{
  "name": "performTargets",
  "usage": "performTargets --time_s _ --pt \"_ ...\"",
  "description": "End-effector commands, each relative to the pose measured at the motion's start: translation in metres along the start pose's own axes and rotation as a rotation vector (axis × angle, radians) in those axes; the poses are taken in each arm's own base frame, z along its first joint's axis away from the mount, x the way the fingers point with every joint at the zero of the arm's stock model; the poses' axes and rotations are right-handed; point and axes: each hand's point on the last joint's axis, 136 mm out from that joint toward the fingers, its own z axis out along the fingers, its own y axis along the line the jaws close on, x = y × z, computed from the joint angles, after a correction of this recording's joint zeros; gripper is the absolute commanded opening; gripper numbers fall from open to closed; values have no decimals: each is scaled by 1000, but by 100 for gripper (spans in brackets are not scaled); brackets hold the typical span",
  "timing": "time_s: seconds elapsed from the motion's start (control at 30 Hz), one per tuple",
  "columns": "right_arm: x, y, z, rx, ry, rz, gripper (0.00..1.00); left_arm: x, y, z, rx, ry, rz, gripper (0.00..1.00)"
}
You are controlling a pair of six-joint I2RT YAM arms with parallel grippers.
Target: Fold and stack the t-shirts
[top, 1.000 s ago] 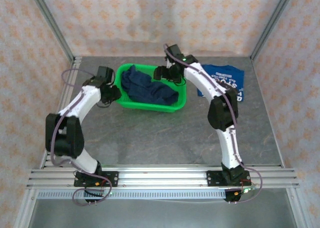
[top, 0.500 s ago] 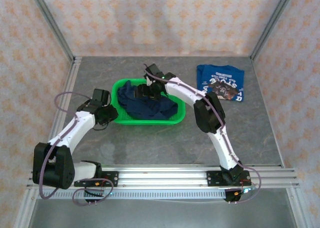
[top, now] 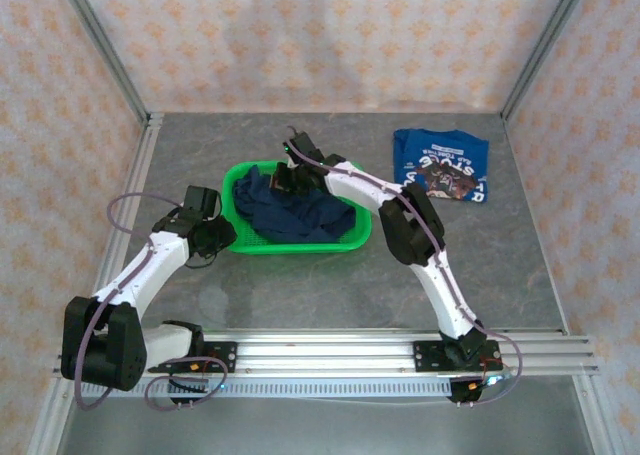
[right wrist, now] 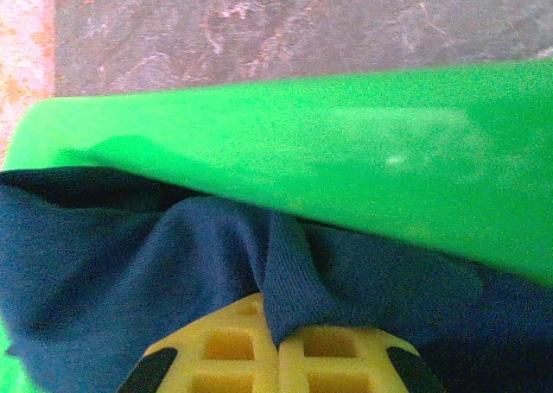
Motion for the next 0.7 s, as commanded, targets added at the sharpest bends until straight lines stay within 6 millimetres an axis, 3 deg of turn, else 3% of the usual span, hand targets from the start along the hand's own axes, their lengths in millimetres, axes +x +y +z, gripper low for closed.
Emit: performTargets --time_s 0.0,0.23,0.33,0.53,0.67 --pt "-48 82 -77 -136 -177 -86 0 -4 0 1 -16 6 -10 0" --pt "-66 121 -139 -169 -258 -137 0 -17 -7 3 -11 9 -23 0" --pt "-75 137 -175 -185 -326 -162 0 -27 -4 2 -22 5 -58 0" --pt "-113 190 -296 -320 -530 -189 0 -79 15 -10 -55 -36 -210 0" --pt "-125 226 -386 -447 -652 -201 0 -119 36 -18 -65 -79 -366 0"
